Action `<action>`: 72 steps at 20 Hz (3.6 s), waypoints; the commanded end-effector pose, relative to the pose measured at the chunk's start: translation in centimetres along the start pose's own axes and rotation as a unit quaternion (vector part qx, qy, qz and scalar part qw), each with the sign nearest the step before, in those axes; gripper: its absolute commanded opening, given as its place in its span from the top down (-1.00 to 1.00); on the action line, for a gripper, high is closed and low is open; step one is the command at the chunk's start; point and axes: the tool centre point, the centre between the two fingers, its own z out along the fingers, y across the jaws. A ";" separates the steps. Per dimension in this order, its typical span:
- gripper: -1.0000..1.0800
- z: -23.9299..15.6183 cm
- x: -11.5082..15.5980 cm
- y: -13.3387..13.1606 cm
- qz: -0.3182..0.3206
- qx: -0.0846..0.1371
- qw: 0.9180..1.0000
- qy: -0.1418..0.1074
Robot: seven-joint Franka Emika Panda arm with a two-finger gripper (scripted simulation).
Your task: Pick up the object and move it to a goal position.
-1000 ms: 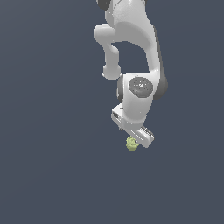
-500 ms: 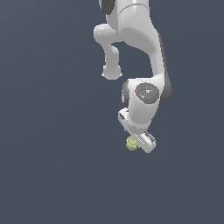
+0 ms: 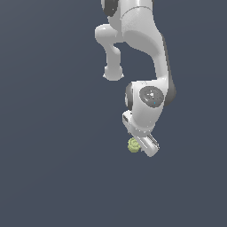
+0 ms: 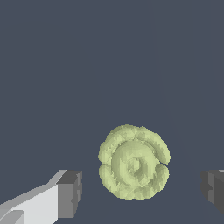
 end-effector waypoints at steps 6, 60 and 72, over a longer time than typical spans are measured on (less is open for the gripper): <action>-0.92 1.5 0.0 0.0 0.001 0.000 1.000 0.000; 1.00 -12.4 21.7 10.2 0.002 0.000 1.000 0.000; 1.00 -15.1 25.2 11.4 0.002 0.000 1.000 0.000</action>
